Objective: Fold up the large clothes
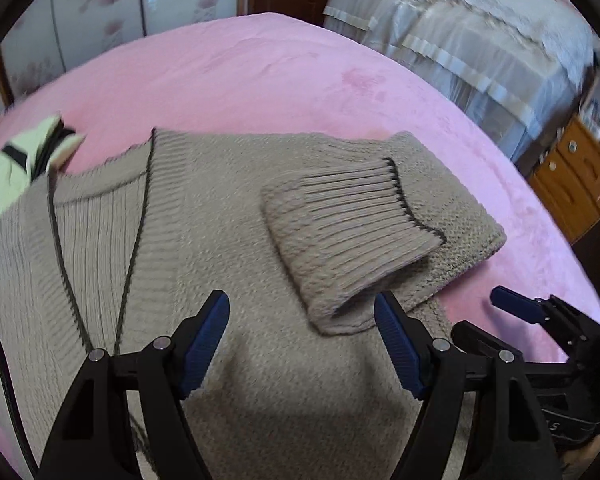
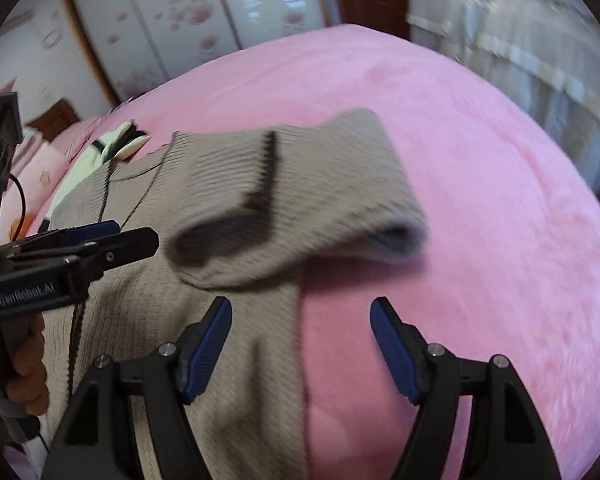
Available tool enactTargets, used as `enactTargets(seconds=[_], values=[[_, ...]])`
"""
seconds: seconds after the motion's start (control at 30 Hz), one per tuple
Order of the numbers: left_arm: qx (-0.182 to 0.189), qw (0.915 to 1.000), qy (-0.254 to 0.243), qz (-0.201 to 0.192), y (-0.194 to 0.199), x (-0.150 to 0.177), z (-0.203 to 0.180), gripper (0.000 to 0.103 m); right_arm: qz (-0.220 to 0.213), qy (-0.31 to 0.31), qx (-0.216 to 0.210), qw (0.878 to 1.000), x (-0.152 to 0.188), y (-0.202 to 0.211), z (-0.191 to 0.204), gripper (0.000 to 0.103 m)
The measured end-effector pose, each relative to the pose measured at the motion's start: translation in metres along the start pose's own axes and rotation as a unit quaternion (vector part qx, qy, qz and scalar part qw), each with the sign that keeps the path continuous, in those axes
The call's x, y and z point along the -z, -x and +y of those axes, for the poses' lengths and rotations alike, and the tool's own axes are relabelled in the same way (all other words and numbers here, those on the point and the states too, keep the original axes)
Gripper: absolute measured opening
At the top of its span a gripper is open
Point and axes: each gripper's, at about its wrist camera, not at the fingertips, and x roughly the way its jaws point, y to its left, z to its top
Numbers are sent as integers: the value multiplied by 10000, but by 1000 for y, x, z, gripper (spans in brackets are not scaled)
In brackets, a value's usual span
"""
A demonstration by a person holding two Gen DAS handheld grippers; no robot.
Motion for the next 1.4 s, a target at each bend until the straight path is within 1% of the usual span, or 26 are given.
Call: enactTargets(seconds=[0.03,0.2,0.3,0.33,0.37,0.4,0.43,0.47,0.5,0.6,0.7,0.77,0.97,1.07,1.13,1.17,1.2,1.23,1.3,1.4], values=[[-153,9998,-113,-7,-3,-4,-10,74,-10,-60,19,10000,1,-2,-3,72],[-612,9974,-372,92,-23,-21,-39,74,39,-309,-1,9995,6,-6,-21,72],[-870,9950,-483,114,-33,-25,-47,74,48,-353,24,9994,8,-7,-27,72],[-962,9941,-488,145,-36,-27,-49,73,53,-351,22,9994,8,-8,-28,72],[-987,9939,-471,152,-37,-29,-49,68,54,-358,19,9993,8,-8,-29,72],[-976,9942,-439,148,-38,-30,-49,48,52,-378,13,9993,8,-9,-30,72],[-936,9947,-383,179,-38,-31,-47,25,54,-382,3,9993,7,-11,-28,72],[-886,9954,-283,226,-37,-31,-43,18,51,-379,-4,9993,7,-11,-29,72],[-803,9965,-79,214,-33,-34,-36,10,48,-366,-4,9993,6,-11,-29,72],[-589,9980,219,22,-20,-39,-17,7,57,-305,-22,9995,5,-14,-26,72],[-590,9979,233,-159,-1,-46,-2,6,112,-292,-56,9995,1,-21,-22,72],[-542,9980,267,-206,9,-53,9,5,148,-321,-125,9993,-4,-26,-21,72],[-715,9946,424,-621,49,-84,49,5,134,-410,-274,9987,-24,-43,-11,72],[-780,9913,517,-928,69,-99,75,5,54,-314,-179,9993,-36,-54,-2,71],[-854,9895,510,-1046,76,-106,88,5,-6,-225,-28,9997,-43,-62,6,63],[-943,9881,499,-1106,79,-109,97,5,-14,-139,7,9999,-47,-67,10,48],[-1025,9868,507,-1144,81,-110,104,5,-31,-67,44,10000,-48,-70,13,23],[-1096,9855,530,-1184,83,-111,113,5,-44,26,168,9998,-51,-73,17,19],[-1211,9822,693,-1260,86,-109,133,5,-44,84,360,9993,-53,-76,20,18],[-1155,9797,1109,-1210,81,-91,167,5,-84,176,532,9984,-51,-75,24,18]])
